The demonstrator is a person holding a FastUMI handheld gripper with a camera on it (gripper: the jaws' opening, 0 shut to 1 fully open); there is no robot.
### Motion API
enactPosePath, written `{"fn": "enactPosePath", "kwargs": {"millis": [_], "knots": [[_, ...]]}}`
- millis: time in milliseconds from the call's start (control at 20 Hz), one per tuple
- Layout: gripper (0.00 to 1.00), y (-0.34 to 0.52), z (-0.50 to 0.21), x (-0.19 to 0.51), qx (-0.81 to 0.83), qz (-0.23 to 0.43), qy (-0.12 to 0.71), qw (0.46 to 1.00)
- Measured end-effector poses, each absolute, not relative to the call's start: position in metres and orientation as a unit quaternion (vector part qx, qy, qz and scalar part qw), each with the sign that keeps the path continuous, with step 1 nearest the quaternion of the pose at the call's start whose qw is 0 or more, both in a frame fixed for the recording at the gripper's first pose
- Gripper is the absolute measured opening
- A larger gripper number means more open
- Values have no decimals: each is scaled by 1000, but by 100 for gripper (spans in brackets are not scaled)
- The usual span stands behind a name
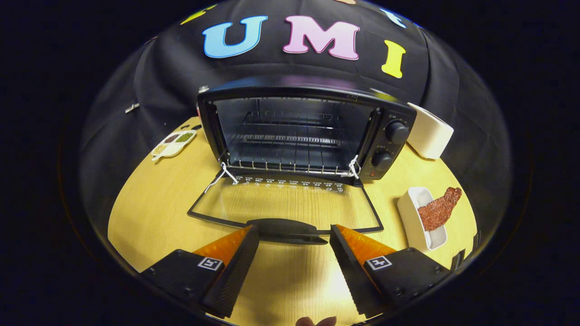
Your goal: Open the toaster oven, put the food inside, and close the toaster oven door.
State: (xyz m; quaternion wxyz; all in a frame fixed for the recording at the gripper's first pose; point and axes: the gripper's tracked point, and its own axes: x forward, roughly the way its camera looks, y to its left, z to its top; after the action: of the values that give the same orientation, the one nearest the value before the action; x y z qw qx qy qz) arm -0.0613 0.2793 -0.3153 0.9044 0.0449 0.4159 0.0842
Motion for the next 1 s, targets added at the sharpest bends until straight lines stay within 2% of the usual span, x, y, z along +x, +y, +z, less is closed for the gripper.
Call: {"fn": "enactPosePath", "kwargs": {"millis": [250, 400, 700, 1000], "knots": [[98, 262, -312, -63, 43, 103, 420, 901], [98, 242, -288, -56, 44, 135, 385, 912], [98, 171, -229, -38, 38, 176, 318, 931], [98, 94, -209, -30, 74, 211, 326, 918]]}}
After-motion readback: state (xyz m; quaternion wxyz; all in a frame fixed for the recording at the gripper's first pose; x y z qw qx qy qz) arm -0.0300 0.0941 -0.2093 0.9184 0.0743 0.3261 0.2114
